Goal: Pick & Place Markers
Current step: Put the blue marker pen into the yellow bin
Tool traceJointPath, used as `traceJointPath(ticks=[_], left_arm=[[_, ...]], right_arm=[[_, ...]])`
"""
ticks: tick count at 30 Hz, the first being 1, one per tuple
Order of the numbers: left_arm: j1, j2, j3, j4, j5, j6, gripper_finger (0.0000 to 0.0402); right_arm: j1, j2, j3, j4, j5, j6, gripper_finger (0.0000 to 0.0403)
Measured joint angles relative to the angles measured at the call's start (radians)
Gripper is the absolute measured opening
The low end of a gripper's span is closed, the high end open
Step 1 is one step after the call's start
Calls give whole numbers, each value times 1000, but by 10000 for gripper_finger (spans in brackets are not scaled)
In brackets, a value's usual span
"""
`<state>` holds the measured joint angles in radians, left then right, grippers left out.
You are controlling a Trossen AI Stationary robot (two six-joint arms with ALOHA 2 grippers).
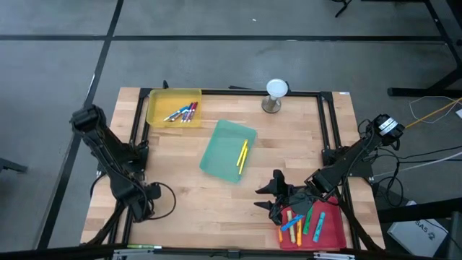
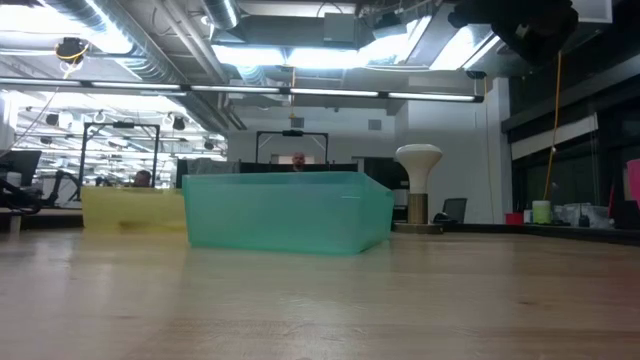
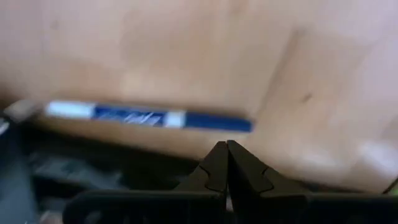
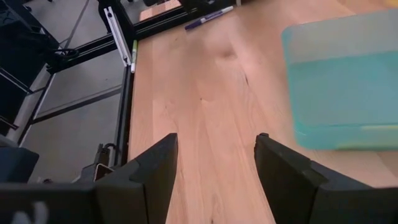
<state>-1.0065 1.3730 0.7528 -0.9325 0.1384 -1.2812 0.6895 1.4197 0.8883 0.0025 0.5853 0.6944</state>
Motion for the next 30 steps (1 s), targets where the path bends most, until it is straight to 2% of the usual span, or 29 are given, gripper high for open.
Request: traceJointPath(ticks=[4,20,25,30], left_arm=[[0,-13,-1,-95,33,-14,1],[0,23,-105,38,71,-44,1],[0,24,-155,148,109,-52,1],[1,23,-168,156,119,-53,1]], right_arm=[[0,0,0,0,8,-22,209],[0,0,0,0,26,-22,209],[0,0,0,0,26,-22,209],[0,0,0,0,26,-22,209]])
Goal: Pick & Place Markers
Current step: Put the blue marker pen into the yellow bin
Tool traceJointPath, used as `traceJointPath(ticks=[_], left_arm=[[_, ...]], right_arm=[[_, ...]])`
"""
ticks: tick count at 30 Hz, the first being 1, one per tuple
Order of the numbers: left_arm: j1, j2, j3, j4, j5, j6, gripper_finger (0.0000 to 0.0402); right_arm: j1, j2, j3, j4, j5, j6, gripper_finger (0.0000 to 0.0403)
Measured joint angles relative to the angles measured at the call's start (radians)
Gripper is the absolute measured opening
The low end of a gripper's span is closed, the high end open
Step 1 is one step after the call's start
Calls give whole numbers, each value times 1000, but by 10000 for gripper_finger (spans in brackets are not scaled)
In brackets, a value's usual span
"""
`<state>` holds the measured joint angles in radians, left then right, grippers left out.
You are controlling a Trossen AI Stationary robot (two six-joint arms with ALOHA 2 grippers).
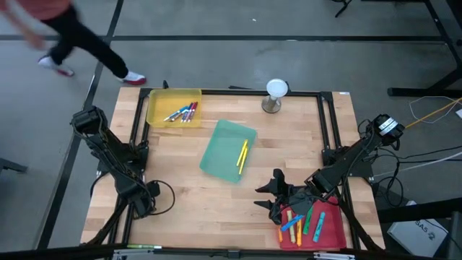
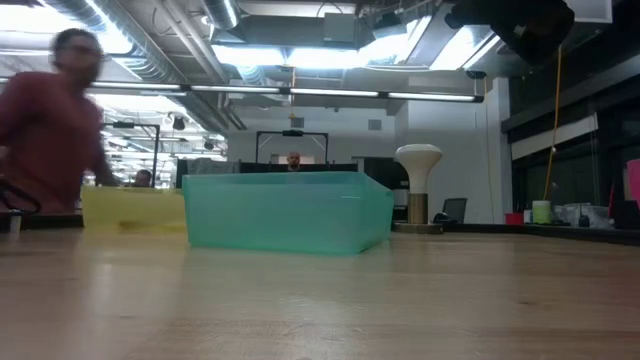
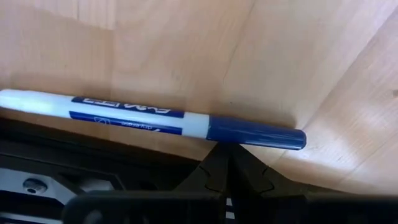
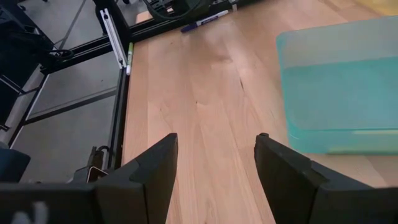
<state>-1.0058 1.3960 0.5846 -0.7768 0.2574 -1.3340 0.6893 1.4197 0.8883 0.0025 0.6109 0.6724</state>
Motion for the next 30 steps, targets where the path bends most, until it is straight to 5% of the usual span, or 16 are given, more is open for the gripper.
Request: traceJointPath(ticks=[30], left_arm=[[7,-30,56,-10,-166,-20,1]], right_arm=[[0,0,0,0,26,-4,209]])
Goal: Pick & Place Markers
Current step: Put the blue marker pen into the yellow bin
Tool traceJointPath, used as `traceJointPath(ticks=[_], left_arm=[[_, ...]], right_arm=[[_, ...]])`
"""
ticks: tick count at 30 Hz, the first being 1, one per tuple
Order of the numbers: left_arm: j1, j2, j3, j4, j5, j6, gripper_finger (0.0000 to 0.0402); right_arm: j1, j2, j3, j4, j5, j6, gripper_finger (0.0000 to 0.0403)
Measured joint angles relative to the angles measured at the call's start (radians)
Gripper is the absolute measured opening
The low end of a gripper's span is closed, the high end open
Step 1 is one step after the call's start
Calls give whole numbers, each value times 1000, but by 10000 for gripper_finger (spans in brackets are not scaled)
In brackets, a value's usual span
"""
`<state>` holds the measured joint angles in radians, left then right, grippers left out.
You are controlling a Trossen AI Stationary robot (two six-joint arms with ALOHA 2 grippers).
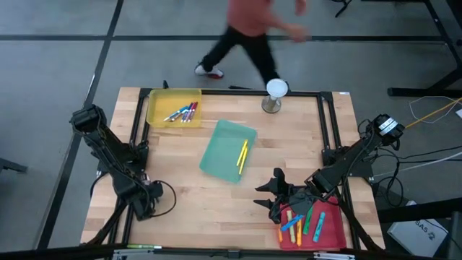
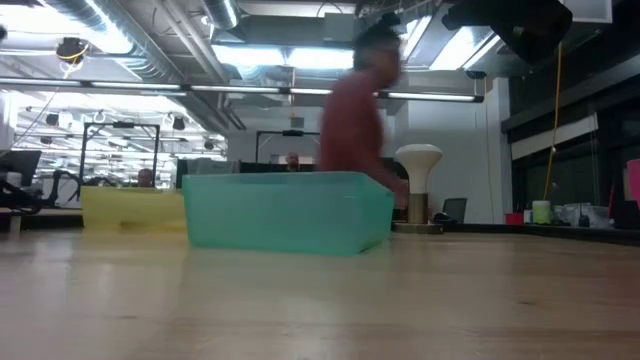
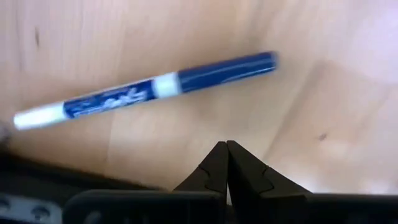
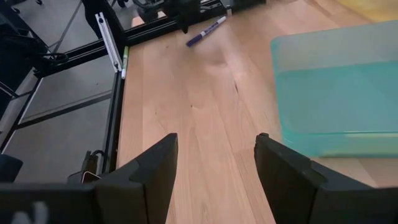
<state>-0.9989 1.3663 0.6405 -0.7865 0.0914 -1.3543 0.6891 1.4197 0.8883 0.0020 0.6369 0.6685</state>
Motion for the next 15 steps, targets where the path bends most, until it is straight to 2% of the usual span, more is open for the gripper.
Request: traceJointPath(ticks=[7,15], left_arm=[[30,0,74,2,-98,201,1],[128,0,128,6,-180,578,1]], right_arm=[[0,0,0,0,0,0,209],[0,0,0,0,0,2,209]])
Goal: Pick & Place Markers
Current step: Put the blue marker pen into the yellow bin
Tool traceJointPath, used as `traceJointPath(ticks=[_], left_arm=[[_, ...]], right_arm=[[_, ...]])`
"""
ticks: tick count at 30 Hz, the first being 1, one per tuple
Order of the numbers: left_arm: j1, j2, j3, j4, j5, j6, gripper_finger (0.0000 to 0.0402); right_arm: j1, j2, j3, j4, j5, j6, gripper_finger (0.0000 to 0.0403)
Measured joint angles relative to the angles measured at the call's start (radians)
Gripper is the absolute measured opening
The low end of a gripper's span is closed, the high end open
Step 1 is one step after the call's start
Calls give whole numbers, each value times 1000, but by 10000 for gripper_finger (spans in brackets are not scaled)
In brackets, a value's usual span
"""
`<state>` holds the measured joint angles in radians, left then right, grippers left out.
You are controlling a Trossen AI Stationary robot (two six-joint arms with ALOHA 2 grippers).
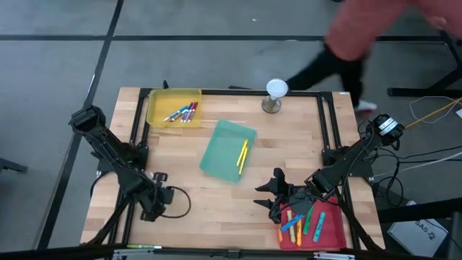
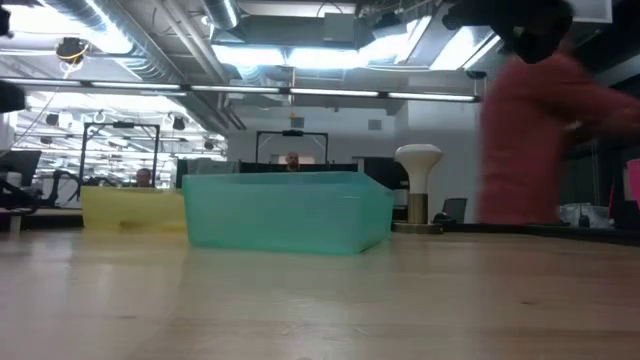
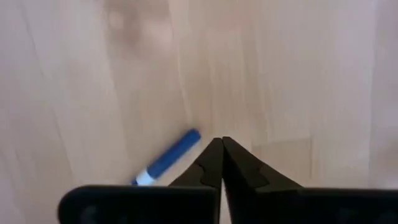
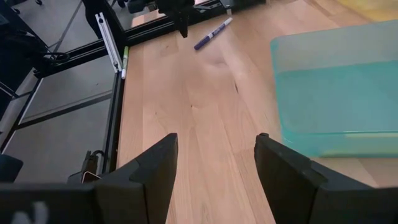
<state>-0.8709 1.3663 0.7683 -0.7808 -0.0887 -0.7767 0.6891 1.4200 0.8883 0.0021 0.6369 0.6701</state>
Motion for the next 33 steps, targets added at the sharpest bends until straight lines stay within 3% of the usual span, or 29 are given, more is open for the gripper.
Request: traceJointPath(ticks=[4,8,19,25,33], left_arm=[[59,0,8,4,22,207,5],[106,0,7,2,46,314,28],[137,0,-31,-5,40,541,171],[127,0,-84,-1,72,558,219],[130,1,-156,26,55,556,223]], right_arm=[[0,0,0,0,0,-1,209],[0,0,0,0,0,1,209],[0,0,0,0,0,3,209],[0,0,0,0,0,2,209],[0,0,0,0,0,2,209]])
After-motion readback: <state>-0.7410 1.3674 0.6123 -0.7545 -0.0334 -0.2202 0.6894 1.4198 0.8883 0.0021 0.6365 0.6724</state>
